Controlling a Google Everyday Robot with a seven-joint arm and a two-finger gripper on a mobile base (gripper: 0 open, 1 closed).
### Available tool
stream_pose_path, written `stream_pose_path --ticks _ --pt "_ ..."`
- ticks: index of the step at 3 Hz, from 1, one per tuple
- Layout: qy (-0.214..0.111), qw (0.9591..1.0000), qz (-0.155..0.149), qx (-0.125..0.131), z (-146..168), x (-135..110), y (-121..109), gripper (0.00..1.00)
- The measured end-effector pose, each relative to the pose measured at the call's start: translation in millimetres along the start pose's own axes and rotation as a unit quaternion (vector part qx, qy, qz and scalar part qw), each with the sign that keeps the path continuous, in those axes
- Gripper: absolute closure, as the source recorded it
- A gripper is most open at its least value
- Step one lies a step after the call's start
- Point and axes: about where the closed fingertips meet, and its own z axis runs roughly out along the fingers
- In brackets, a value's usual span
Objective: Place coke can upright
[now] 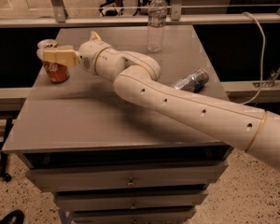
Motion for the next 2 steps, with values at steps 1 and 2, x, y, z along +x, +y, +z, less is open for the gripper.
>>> stream_pose_path --ticks 1,2 --pt "-0.017 0.9992 -0.019 0.032 -15.3 -37.7 -32.1 0.00" --pt "-0.038 0.9945 -0.072 0.067 -33.1 -101.4 -53.7 0.00"
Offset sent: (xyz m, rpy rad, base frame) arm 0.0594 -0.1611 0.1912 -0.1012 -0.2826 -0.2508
